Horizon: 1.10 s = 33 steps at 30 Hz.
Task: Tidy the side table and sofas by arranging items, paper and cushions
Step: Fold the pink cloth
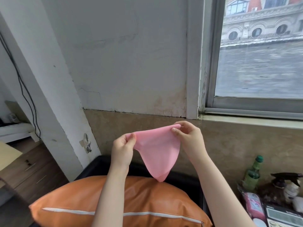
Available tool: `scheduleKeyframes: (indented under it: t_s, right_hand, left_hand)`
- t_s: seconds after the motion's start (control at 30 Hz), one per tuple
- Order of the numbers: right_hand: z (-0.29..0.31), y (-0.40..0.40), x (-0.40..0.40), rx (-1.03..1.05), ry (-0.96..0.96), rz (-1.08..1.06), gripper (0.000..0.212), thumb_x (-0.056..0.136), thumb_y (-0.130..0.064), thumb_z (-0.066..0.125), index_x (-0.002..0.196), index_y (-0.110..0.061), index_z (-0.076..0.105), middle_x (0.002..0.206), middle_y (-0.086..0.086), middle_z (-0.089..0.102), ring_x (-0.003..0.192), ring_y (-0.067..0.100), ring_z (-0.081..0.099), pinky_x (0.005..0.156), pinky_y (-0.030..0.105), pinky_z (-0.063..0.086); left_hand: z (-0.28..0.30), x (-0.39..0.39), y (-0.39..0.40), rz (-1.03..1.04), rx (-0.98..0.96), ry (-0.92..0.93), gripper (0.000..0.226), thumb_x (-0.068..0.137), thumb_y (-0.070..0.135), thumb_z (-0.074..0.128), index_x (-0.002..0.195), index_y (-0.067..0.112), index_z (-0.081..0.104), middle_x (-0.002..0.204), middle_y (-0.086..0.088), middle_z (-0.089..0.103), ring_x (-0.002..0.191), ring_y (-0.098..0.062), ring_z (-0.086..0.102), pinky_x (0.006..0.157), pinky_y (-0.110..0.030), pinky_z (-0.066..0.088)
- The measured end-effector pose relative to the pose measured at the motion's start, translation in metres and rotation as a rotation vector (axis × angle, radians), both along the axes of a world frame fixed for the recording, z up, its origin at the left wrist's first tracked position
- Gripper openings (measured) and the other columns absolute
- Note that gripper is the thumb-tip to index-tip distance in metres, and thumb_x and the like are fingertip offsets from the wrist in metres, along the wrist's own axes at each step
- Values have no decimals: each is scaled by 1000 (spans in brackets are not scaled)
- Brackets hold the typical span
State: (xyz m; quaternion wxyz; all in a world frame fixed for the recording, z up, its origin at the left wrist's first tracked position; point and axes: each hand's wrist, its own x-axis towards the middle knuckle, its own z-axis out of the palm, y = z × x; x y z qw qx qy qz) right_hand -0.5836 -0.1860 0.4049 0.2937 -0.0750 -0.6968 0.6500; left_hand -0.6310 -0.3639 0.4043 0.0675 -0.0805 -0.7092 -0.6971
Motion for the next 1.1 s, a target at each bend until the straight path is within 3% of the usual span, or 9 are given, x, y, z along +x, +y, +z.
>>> scheduleKeyframes:
  t_s: [0.1,0.23,0.37,0.6,0.7,0.8,0.87,1.0,1.1]
  right_hand:
    - [1,-2,1,33,8,-57,23,83,-9,66,72,-29,66,79,-1,66,72,6,58,64,16,42]
    - [1,-2,2,-77,19,-75,21,90,-11,58,73,-21,65,66,-8,58,66,5,49,60,20,37]
    - [4,0,3,-118,31,-56,17,89,-11,58,88,-26,66,78,-9,61,71,2,52,60,19,38]
    - [1,5,4,103,-13,16,34,79,4,65,79,-30,66,78,-9,68,73,2,61,70,17,46]
    - [0,5,5,97,-38,-65,26,83,-7,65,73,-30,65,72,-10,66,71,4,59,64,12,44]
    - [-2,5,3,34,-60,-71,21,91,-16,58,74,-6,66,70,1,58,68,11,48,63,26,38]
    - [-3,5,1,13,-77,-68,38,95,-22,52,82,12,60,70,7,45,68,16,38,63,29,27]
    - [-3,6,0,10,-91,-40,50,94,-31,53,81,18,51,69,6,37,66,17,33,63,30,23]
    - [-2,2,0,-12,-74,18,10,87,-19,65,89,-10,59,74,-3,56,69,13,51,63,27,40]
  left_hand:
    - [0,1,0,15,-16,10,24,98,18,49,81,19,67,80,1,68,81,-16,62,85,-38,50]
    - [1,1,-3,-98,-69,73,22,89,12,62,98,32,61,96,2,68,89,-8,62,82,-23,50]
    - [0,1,-1,50,-237,200,20,85,11,67,77,29,65,84,7,66,79,-5,60,69,-13,44]
    - [4,4,3,108,-37,77,29,96,21,54,70,23,65,73,5,64,72,-6,57,70,-22,45]
    - [3,5,6,69,-29,43,20,98,20,50,85,21,65,84,10,64,82,-1,57,69,-14,42]
    - [-5,1,5,-47,-104,86,21,91,17,61,110,25,59,106,11,62,101,-3,56,82,-16,41]
    - [-8,-2,4,-14,-152,125,16,86,14,67,96,25,63,97,6,66,92,-9,61,77,-19,44]
    - [-9,0,4,144,-173,194,22,88,23,65,66,19,61,77,1,60,71,-9,54,64,-21,40]
    - [-8,0,5,152,-93,172,35,92,23,60,59,14,52,57,12,47,55,-1,40,54,-15,31]
